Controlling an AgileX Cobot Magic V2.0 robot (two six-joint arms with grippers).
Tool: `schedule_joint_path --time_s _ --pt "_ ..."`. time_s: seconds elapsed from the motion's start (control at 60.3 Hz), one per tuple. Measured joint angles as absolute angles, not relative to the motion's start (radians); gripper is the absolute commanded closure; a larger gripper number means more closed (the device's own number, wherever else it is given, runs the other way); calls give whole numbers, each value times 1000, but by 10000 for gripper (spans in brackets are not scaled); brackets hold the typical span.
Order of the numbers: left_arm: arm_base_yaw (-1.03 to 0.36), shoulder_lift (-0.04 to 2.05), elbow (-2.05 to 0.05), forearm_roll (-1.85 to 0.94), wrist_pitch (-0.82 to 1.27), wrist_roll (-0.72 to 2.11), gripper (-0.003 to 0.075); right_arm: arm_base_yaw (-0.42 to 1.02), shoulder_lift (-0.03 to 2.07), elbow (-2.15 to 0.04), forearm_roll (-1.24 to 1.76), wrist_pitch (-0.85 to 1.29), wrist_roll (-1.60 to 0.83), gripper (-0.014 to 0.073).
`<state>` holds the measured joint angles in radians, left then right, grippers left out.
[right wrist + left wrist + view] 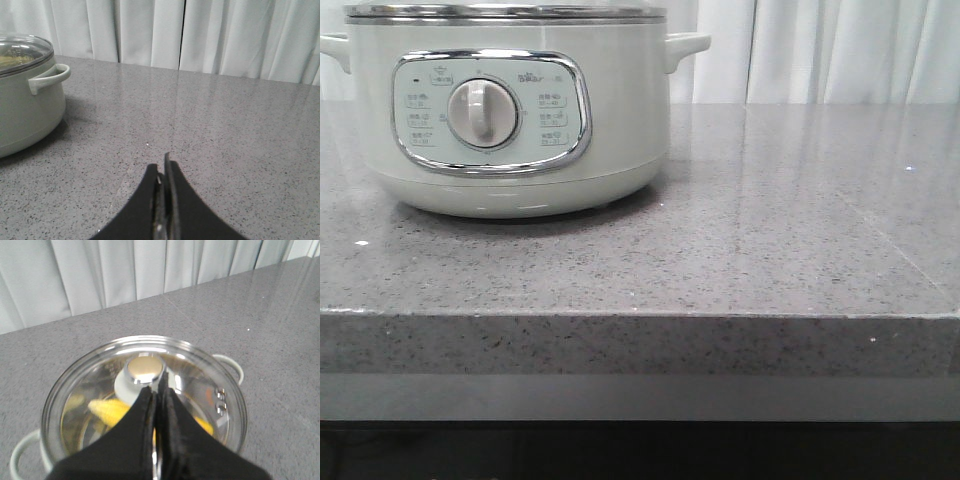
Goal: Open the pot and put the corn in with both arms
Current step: 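Release the lid knob and raise the left gripper away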
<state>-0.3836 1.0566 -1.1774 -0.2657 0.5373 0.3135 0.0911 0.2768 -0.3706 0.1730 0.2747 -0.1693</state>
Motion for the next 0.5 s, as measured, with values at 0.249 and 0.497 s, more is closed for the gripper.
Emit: schedule_joint_path --time_s 0.249,0.497 --pt "-384 769 -863 -282 459 315 738 91 277 -371 173 275 -169 652" --pt "-384 475 -627 -320 425 315 738 91 277 -371 173 275 -169 652"
